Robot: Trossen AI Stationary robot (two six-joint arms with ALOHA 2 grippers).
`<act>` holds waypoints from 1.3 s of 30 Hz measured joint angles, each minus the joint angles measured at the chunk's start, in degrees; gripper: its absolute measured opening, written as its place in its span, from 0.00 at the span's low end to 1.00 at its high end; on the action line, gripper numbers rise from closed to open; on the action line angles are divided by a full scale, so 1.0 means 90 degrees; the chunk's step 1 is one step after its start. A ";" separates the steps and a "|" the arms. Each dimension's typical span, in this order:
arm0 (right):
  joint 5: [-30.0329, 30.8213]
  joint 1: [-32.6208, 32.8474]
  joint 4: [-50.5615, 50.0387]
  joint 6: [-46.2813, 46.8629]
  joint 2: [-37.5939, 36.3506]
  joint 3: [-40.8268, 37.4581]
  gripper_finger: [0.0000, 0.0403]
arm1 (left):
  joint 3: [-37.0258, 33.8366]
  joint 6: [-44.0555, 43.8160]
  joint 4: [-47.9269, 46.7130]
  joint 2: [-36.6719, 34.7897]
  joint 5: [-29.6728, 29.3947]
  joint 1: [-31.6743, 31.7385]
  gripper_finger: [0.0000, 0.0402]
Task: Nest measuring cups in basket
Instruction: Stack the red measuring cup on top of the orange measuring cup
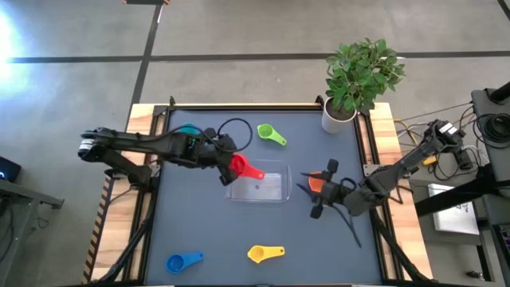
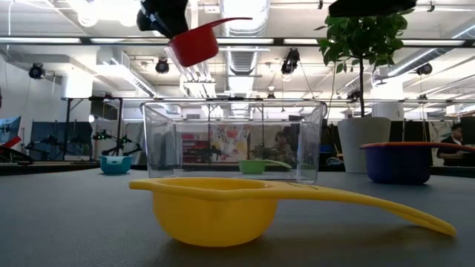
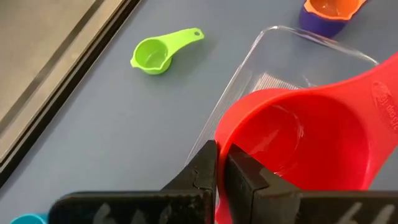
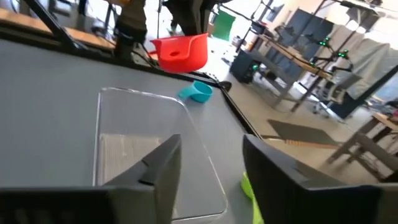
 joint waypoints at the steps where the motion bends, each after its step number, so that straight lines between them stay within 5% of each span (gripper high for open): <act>1: 0.0006 -0.0054 0.0043 -0.0057 0.0111 0.0059 0.47 | 0.0046 0.0041 0.0006 0.0069 0.0001 0.0006 0.00; 9: 0.0049 -0.0493 0.0243 -0.0614 0.1129 0.0708 0.67 | 0.0278 0.0156 0.0250 0.0555 0.0240 0.0021 0.00; 19: 0.0005 -0.0836 0.0282 -0.0625 0.2304 0.1839 0.75 | 0.0268 0.0085 0.0539 0.0879 0.0243 0.0031 0.00; 28: -0.0007 -0.1096 0.0101 -0.0674 0.3127 0.2432 0.76 | 0.0268 0.0083 0.0639 0.0936 0.0240 0.0031 0.00; 39: -0.0144 -0.1264 -0.0150 -0.0611 0.3338 0.2647 0.65 | 0.0268 0.0037 0.0706 0.0925 0.0304 -0.0032 0.00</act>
